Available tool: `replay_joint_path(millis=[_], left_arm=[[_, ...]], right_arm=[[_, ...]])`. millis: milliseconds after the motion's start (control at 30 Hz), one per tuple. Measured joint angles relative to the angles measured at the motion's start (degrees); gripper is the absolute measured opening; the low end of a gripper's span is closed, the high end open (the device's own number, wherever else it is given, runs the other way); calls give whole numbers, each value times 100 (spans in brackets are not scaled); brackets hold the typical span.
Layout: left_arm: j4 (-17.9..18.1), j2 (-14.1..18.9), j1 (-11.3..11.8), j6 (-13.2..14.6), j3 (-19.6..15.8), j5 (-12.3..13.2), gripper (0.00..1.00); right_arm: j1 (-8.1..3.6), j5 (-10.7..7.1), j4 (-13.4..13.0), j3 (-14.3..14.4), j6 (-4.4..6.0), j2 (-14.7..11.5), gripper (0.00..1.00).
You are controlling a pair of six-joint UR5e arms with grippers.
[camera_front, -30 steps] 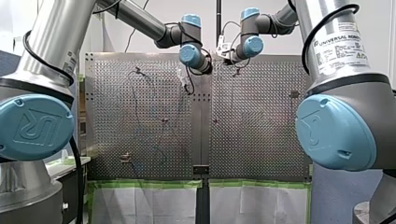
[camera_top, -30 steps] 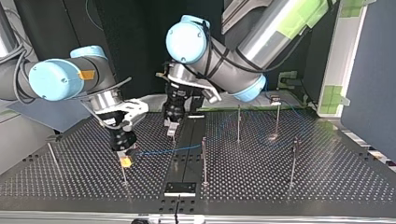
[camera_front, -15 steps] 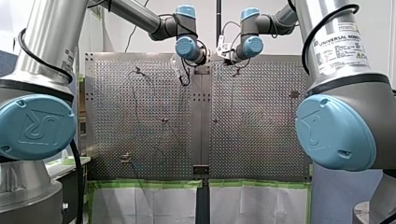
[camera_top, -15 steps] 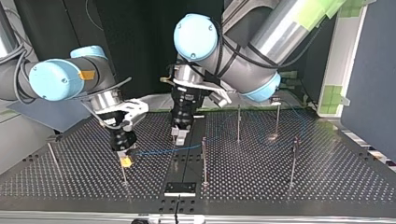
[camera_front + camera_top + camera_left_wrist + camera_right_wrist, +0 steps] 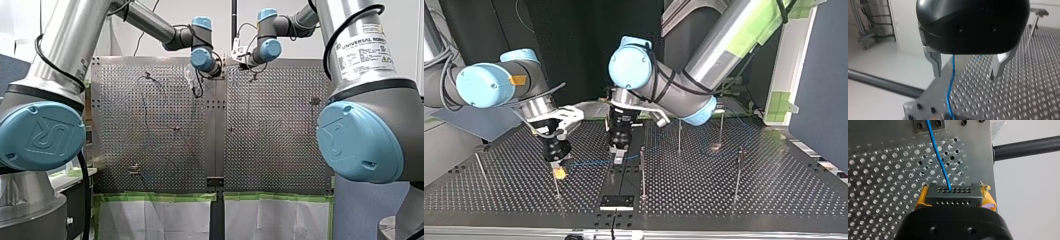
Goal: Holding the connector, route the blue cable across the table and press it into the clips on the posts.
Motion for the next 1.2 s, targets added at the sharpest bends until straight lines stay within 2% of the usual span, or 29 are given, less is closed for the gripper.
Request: replay_joint_path(millis=[200,433,600,833,1033,1100,1133,1167,1200], left_arm=[[-111,-119,88,64,292,-99,100],[-127,-152,143,88,607,-49,100],[-277,-334,142,190,771,-18,100],[-323,-676,165,288,820,-87,100],[-390,-785,149,321,826,-206,98],[-423,-786,125,377,826,-290,64],[-432,-785,117,400,826,-334,64],[-439,-786,108,420,826,-373,53],[-445,-787,97,440,826,-411,36]], right_arm=[[7,0,0,3,0,0,0],[13,0,-4,3,0,1,0],[-5,0,-8,2,0,1,0],[-16,0,-9,1,0,6,0],[-9,0,-9,3,0,7,0],[0,0,-8,2,0,7,0],[4,0,-6,2,0,7,0],[8,0,-5,1,0,6,0],[11,0,-3,1,0,7,0]])
